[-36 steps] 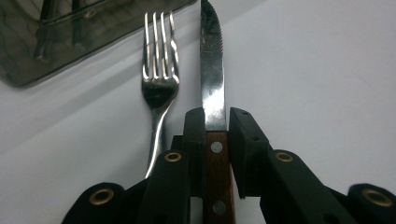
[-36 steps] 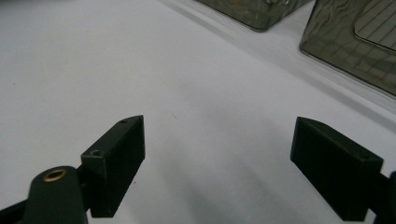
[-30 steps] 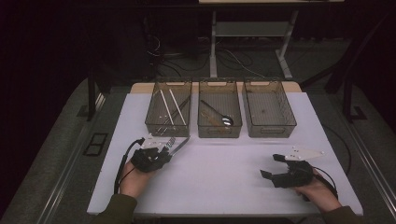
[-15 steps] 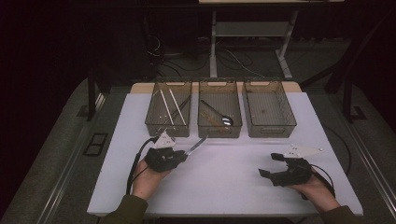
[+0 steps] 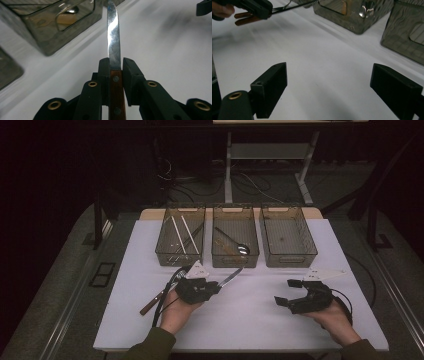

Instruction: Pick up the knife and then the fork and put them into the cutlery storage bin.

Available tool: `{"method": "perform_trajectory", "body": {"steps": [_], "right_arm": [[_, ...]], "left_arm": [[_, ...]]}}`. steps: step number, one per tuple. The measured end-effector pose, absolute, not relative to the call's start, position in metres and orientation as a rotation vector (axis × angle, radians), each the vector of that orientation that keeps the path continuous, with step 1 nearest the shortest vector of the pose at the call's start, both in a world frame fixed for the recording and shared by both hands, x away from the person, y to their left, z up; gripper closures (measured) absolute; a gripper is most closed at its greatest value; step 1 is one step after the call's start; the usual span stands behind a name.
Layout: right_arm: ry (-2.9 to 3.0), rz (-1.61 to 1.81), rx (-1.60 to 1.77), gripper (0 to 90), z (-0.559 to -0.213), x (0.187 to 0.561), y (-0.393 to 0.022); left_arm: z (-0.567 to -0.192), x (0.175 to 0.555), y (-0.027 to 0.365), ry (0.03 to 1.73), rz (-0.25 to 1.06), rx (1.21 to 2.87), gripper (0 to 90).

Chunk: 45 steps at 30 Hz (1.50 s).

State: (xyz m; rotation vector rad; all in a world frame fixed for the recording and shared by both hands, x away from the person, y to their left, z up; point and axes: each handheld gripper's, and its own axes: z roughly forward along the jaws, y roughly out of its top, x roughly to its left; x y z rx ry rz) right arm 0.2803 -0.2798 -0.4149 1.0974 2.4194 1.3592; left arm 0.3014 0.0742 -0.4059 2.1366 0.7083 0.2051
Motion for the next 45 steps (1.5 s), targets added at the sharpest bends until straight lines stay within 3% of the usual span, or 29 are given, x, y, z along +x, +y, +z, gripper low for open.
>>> {"method": "perform_trajectory", "body": {"steps": [12, 26, 30, 35, 45], "right_arm": [[2.373, 1.488, 1.105, 14.4, -0.406, 0.295, -0.258], [2.338, 1.632, 1.202, 17.0, -0.41, 0.31, -0.237], [2.342, 1.676, 1.231, 24.0, -0.413, 0.314, -0.231], [2.328, 1.747, 1.237, 40.6, -0.414, 0.316, -0.228], [2.303, 1.808, 1.221, 63.9, -0.411, 0.316, -0.229]], "left_arm": [[-0.402, 0.304, 0.03, 0.649, 0.202, 2.092, 76.5], [-0.398, 0.301, 0.028, 0.628, 0.23, 2.063, 76.5], [-0.398, 0.3, 0.027, 0.619, 0.22, 2.058, 76.5], [-0.399, 0.297, 0.022, 0.596, 0.213, 2.067, 76.5], [-0.401, 0.295, 0.016, 0.57, 0.203, 2.07, 76.5]]}}
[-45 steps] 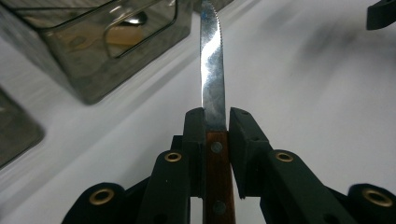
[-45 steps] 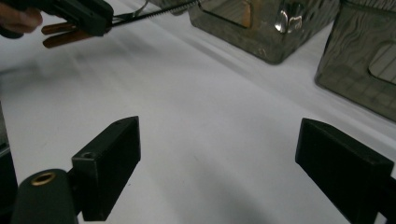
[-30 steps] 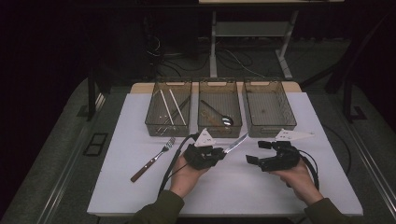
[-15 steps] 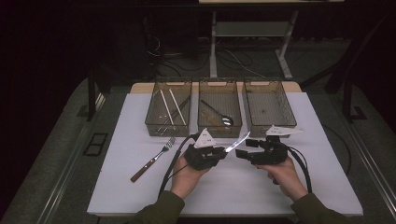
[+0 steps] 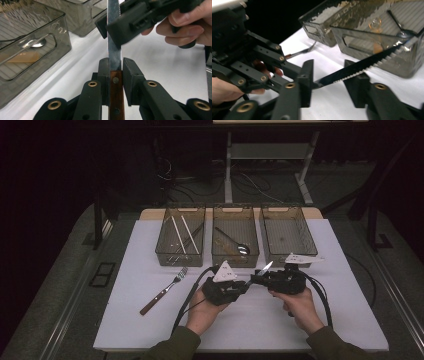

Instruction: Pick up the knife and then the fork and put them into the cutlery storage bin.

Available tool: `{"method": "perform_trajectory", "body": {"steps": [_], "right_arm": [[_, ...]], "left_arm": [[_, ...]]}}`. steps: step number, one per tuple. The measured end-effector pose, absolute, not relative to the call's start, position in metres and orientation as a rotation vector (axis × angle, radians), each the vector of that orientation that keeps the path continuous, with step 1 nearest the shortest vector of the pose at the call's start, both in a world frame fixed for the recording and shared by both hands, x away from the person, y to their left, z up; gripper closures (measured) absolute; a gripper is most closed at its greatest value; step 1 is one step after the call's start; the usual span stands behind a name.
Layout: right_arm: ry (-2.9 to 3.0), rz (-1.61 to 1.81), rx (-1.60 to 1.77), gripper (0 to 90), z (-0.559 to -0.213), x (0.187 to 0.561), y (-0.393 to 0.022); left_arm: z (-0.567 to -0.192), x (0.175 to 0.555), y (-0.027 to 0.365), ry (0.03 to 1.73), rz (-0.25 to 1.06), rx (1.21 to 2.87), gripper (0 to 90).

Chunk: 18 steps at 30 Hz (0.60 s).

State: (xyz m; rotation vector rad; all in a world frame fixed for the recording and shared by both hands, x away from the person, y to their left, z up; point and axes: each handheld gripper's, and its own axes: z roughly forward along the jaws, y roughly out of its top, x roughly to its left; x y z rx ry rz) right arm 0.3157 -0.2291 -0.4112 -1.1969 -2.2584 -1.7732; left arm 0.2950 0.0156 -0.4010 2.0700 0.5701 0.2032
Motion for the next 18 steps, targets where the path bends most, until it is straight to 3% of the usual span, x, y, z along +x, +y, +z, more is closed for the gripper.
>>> {"method": "perform_trajectory", "body": {"steps": [4, 18], "right_arm": [[-2.264, -1.786, -1.163, 73.1, -0.41, 0.315, -0.229], [-2.275, -1.849, -1.038, 89.3, -0.391, 0.307, -0.222]], "left_arm": [[-0.401, 0.294, 0.014, 0.557, 0.197, 2.072, 76.5], [-0.399, 0.295, 0.016, 0.51, 0.187, 2.032, 75.1]]}}
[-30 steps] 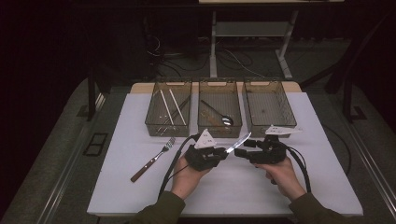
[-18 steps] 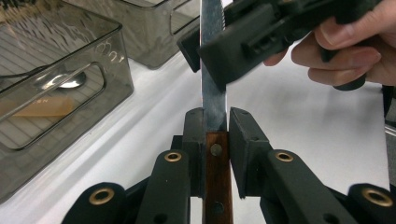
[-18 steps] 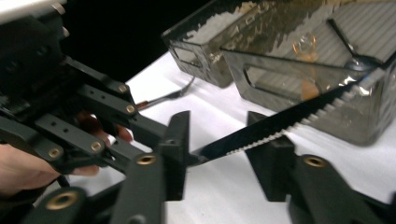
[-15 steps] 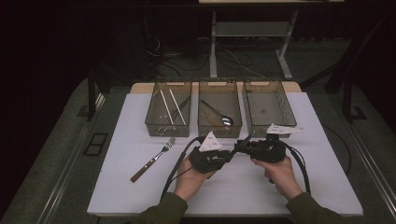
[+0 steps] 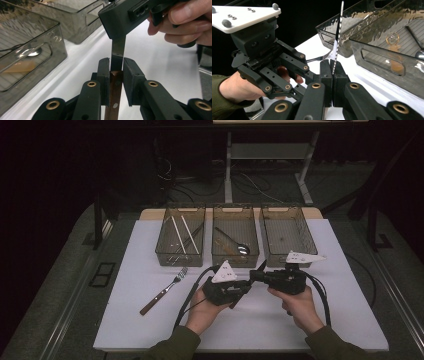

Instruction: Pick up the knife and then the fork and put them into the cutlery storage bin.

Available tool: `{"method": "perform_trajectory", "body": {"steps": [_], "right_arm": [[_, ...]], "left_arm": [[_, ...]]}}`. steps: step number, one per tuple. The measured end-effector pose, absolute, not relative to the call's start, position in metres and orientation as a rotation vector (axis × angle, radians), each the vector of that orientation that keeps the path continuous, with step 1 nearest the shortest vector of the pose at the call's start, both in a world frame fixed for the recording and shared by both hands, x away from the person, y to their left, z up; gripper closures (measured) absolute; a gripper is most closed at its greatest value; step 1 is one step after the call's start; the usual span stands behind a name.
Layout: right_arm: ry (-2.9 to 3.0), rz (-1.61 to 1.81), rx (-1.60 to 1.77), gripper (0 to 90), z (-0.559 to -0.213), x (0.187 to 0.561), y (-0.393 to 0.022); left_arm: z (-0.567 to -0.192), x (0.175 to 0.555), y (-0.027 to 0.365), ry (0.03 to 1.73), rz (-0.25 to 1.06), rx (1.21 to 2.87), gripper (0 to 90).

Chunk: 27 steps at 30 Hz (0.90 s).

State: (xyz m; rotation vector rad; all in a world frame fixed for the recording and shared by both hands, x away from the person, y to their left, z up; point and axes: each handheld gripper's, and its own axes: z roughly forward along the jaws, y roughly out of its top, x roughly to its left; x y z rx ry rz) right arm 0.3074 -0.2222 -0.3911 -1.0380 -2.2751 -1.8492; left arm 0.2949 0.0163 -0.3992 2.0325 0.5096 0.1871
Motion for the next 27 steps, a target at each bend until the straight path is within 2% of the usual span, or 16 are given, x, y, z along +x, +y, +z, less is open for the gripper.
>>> {"method": "perform_trajectory", "body": {"steps": [4, 11, 27], "right_arm": [[-2.307, -1.848, -1.031, 89.4, -0.388, 0.306, -0.223], [-2.373, -1.835, -1.065, 89.3, -0.38, 0.307, -0.236], [-2.444, -1.801, -1.148, 89.3, -0.367, 0.312, -0.267]], "left_arm": [[-0.399, 0.295, 0.019, 0.502, 0.171, 2.02, 73.3], [-0.397, 0.298, 0.039, 0.491, 0.118, 1.996, 58.8], [-0.407, 0.29, 0.115, 0.578, 0.197, 1.993, 36.8]]}}
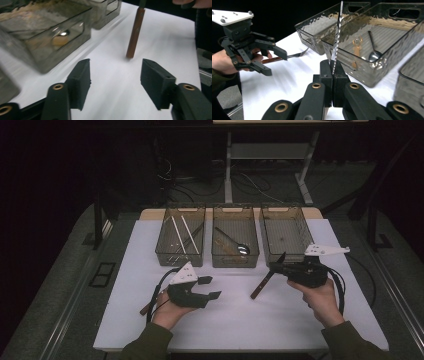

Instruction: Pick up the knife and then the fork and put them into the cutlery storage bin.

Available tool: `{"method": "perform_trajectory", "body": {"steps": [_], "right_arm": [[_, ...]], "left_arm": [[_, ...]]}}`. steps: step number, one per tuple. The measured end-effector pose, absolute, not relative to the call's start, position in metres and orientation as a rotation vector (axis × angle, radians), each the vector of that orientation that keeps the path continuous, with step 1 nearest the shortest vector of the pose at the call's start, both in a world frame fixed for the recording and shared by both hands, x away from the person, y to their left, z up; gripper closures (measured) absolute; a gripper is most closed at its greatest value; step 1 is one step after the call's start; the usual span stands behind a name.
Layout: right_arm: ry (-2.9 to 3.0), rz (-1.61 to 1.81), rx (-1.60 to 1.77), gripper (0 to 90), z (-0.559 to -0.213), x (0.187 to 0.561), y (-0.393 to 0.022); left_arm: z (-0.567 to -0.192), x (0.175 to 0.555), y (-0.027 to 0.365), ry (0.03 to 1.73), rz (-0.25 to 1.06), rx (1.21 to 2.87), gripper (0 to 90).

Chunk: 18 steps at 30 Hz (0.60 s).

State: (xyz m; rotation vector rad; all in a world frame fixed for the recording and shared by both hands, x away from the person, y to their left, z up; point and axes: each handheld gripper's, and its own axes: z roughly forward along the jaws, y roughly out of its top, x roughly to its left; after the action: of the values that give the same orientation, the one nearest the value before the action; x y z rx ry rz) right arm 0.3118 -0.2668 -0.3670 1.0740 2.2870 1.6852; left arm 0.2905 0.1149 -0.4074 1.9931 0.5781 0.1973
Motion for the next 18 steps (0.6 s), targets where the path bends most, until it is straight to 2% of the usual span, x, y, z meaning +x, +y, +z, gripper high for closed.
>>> {"method": "perform_trajectory", "body": {"steps": [13, 18], "right_arm": [[2.27, 1.61, 1.087, 89.3, -0.356, 0.318, -0.284], [2.264, 1.556, 1.093, 89.3, -0.347, 0.323, -0.292]], "left_arm": [[-0.432, 0.275, 0.151, 0.691, 0.204, 2.026, 1.3], [-0.437, 0.273, 0.154, 0.708, 0.192, 2.03, 0.0]]}}
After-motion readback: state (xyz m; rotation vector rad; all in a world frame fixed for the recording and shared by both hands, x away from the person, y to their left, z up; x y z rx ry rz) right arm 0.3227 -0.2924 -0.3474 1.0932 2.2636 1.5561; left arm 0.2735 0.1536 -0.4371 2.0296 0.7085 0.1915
